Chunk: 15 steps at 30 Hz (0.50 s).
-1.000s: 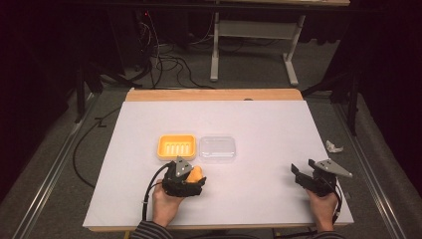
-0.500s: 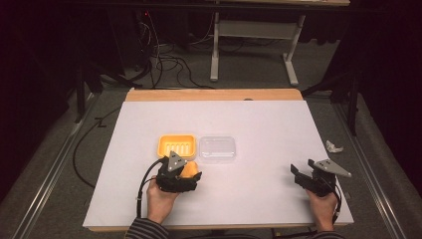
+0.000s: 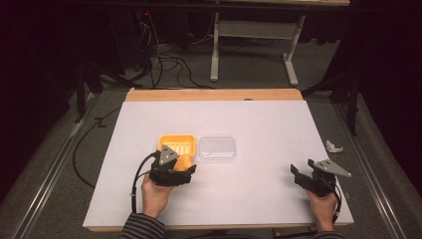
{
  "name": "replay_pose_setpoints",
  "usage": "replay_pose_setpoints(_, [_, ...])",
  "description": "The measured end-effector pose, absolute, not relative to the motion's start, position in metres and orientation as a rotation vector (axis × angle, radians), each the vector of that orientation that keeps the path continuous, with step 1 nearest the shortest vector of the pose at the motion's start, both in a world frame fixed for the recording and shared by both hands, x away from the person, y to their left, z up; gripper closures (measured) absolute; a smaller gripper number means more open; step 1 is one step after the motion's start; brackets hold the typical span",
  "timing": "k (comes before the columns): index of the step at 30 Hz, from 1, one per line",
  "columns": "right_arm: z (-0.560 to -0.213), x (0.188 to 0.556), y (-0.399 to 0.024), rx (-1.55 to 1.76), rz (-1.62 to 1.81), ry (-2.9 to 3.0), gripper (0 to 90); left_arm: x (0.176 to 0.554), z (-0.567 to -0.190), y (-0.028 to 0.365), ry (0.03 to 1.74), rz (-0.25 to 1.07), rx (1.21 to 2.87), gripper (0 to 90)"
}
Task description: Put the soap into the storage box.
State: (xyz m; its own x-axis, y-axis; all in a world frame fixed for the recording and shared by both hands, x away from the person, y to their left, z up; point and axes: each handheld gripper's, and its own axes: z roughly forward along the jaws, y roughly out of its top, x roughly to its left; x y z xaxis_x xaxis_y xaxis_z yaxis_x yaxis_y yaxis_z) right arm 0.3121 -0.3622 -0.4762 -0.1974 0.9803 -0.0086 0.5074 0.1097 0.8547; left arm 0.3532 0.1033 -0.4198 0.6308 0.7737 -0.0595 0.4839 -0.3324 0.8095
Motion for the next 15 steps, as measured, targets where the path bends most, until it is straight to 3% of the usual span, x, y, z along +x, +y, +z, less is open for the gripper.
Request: replay_pose_setpoints(15, [-0.476,0.312,-0.363,1.449,1.002,1.78,28.8,0.37,-0.408,0.119,1.041,0.468,1.958,25.8])
